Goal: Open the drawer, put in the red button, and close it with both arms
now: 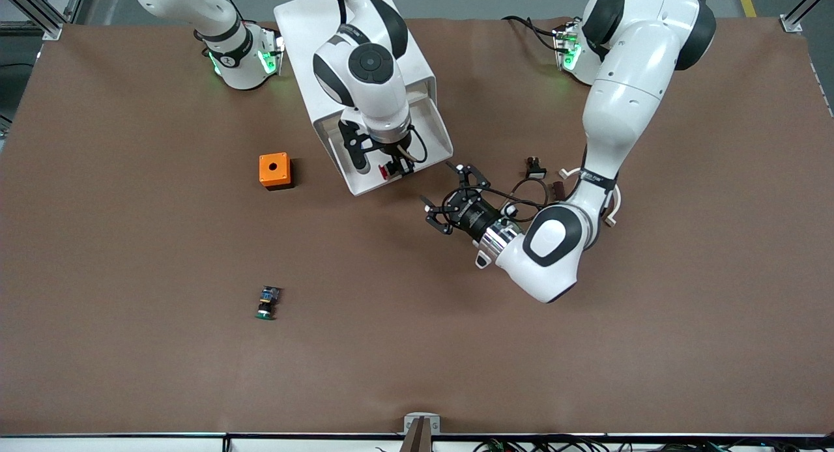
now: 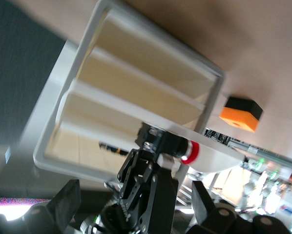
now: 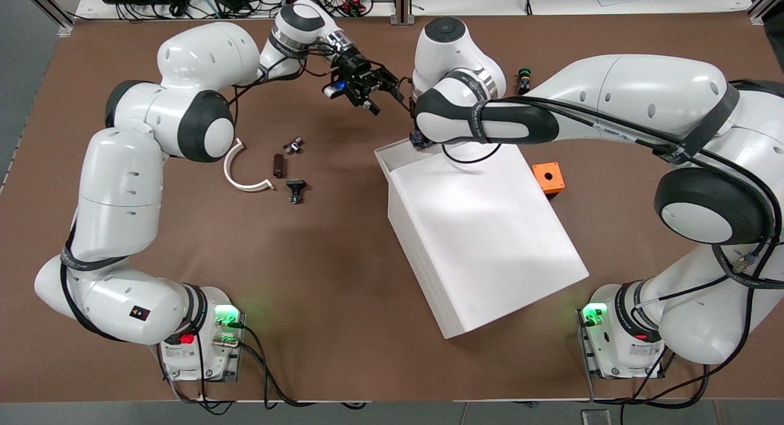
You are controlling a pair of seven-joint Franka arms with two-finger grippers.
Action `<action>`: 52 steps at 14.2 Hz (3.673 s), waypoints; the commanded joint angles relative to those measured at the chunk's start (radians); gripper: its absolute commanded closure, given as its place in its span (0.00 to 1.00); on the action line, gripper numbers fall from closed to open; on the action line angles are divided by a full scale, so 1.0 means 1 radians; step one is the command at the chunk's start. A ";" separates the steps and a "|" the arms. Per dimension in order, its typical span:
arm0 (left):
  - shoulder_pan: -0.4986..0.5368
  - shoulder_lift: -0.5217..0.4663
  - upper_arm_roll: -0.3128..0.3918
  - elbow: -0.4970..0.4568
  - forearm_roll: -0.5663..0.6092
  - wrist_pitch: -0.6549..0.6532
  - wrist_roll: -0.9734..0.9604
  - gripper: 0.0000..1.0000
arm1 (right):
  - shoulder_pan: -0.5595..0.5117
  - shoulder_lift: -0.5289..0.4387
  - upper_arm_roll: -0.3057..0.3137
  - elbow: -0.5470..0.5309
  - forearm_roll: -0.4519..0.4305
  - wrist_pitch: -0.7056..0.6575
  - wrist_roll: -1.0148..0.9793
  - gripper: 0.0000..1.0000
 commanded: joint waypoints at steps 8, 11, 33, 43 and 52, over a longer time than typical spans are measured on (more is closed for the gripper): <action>-0.084 -0.203 0.006 -0.030 0.536 0.359 0.332 0.00 | 0.043 0.001 -0.012 0.000 0.007 -0.061 0.091 1.00; -0.137 -0.230 0.006 -0.059 0.698 0.495 0.323 0.00 | 0.043 0.000 -0.012 0.000 0.007 -0.077 0.091 0.98; -0.307 -0.297 -0.009 -0.226 1.035 0.679 0.086 0.00 | -0.635 -0.179 -0.029 0.384 -0.036 -0.818 -1.594 0.00; -0.404 -0.274 -0.023 -0.243 1.031 0.679 0.089 0.00 | -0.853 -0.210 -0.032 0.389 -0.122 -0.842 -2.075 0.00; -0.461 -0.277 -0.069 -0.274 0.944 0.677 0.094 0.00 | -0.864 -0.198 -0.029 0.474 -0.128 -0.842 -2.078 0.00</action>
